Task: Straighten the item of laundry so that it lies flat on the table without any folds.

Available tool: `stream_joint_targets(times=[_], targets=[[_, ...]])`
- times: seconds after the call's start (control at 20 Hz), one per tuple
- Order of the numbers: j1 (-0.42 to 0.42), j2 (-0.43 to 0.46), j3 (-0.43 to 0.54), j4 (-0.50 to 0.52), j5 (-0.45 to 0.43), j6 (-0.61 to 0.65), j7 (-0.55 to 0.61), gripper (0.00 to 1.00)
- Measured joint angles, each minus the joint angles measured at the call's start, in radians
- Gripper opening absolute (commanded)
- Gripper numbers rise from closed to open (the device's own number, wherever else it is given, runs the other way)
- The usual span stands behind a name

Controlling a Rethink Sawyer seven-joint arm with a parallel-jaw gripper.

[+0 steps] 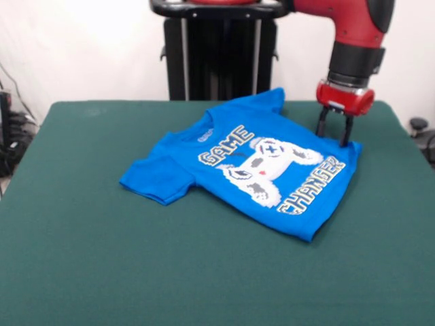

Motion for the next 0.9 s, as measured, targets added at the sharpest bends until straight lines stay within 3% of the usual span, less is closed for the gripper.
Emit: stream_joint_targets(times=[0.9], targets=[[0.018, -0.006, 0.000, 0.000, 0.045, 0.000, 0.000, 1.00]])
